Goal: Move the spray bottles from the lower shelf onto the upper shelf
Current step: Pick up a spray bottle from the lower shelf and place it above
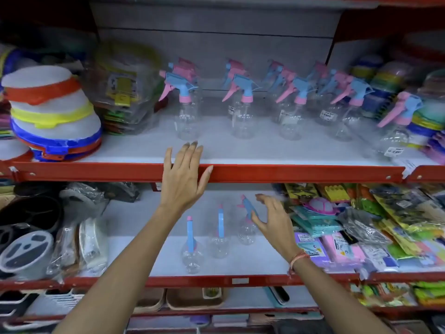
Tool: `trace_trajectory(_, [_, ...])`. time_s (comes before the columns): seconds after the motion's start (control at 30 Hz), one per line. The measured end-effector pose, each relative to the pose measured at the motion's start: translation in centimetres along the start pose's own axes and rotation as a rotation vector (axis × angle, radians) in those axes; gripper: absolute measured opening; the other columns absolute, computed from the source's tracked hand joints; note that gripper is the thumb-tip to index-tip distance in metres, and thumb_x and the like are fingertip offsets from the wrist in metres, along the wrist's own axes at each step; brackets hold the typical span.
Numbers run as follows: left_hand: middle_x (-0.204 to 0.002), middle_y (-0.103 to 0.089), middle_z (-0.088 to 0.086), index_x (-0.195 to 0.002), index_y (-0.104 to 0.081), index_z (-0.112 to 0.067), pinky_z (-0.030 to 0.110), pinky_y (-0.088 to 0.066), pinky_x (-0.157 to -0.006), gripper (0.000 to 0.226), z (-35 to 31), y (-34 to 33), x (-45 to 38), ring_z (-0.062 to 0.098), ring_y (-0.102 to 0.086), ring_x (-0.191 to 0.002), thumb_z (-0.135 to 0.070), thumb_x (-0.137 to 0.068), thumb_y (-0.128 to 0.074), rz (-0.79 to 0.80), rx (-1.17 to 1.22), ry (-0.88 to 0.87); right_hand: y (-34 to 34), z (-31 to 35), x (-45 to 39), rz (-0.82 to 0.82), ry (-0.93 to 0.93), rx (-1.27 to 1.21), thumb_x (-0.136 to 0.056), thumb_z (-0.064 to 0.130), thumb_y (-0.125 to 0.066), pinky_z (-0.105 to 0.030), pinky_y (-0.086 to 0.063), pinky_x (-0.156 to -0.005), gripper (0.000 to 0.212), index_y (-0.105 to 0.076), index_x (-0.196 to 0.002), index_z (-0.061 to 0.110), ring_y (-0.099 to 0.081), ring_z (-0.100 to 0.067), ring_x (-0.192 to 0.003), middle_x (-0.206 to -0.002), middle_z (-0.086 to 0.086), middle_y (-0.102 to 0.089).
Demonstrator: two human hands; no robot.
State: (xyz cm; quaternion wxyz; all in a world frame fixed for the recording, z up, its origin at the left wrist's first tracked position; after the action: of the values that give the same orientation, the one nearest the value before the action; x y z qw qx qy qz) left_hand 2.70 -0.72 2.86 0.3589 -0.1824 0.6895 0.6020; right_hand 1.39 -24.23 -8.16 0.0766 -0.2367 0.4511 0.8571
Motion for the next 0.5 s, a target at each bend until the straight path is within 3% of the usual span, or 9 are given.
trace_trajectory(0.1, [-0.147, -0.05, 0.011, -0.139, -0.048, -0.007, 0.054, -0.025, -0.115, 0.054, 0.5, -0.9, -0.2, 0.03, -0.047, -0.134, -0.044, -0.1, -0.036, -0.034, -0.056, -0.016, -2.7, -2.8, -0.3, 0.145, -0.306, -0.117, -0.083, 0.025, -0.07, -0.038, -0.045, -0.099, 0.057, -0.051, -0.133, 0.005, -0.056, -0.029, -0.121, -0.133, -0.012, -0.06])
trace_trajectory(0.2, [-0.15, -0.047, 0.009, -0.143, -0.043, -0.011, 0.052, -0.021, -0.116, 0.055, 0.7, -1.8, -0.3, 0.029, -0.045, -0.136, -0.045, -0.101, -0.035, -0.075, -0.08, -0.052, -5.0, -4.1, -0.4, 0.19, -0.514, -0.261, -0.079, 0.025, -0.076, -0.032, -0.046, -0.093, 0.063, -0.052, -0.133, 0.004, -0.06, -0.029, -0.116, -0.13, -0.011, -0.063])
trace_trajectory(0.33, [-0.153, -0.043, 0.008, -0.147, -0.039, -0.014, 0.053, -0.022, -0.116, 0.056, 1.1, -2.4, -0.1, 0.029, -0.043, -0.138, -0.046, -0.101, -0.037, -0.152, -0.127, -0.09, -7.6, -5.2, 0.1, 0.207, -0.61, -0.399, -0.075, 0.018, -0.079, -0.038, -0.052, -0.075, 0.038, -0.066, -0.109, 0.007, -0.066, -0.034, -0.087, -0.09, -0.013, -0.07])
trace_trajectory(0.43, [-0.152, -0.044, 0.009, -0.146, -0.04, -0.015, 0.051, -0.023, -0.115, 0.056, 1.1, -2.6, -0.2, 0.03, -0.043, -0.139, -0.046, -0.1, -0.039, -0.196, -0.131, -0.097, -8.4, -5.7, 0.6, 0.15, -0.622, -0.461, -0.077, 0.017, -0.077, -0.043, -0.053, -0.071, 0.024, -0.07, -0.097, 0.005, -0.065, -0.037, -0.079, -0.083, -0.017, -0.071])
trace_trajectory(0.5, [-0.151, -0.045, 0.009, -0.146, -0.041, -0.015, 0.052, -0.024, -0.115, 0.055, 1.1, -2.8, -0.1, 0.03, -0.042, -0.139, -0.046, -0.099, -0.04, -0.211, -0.135, -0.097, -8.3, -5.8, 0.8, 0.115, -0.598, -0.495, -0.079, 0.017, -0.076, -0.036, -0.049, -0.065, 0.02, -0.071, -0.094, 0.006, -0.061, -0.032, -0.071, -0.079, -0.015, -0.07])
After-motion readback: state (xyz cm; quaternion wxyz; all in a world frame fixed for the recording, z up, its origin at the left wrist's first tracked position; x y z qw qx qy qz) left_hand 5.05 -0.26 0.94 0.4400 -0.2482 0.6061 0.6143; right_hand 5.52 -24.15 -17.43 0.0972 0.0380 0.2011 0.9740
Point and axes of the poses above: each hand's wrist, its own x-axis away from the middle knuckle, its own y-axis out of the back of the hand, z = x × y, the point moved 4 cm from there along -x, towards the middle knuckle
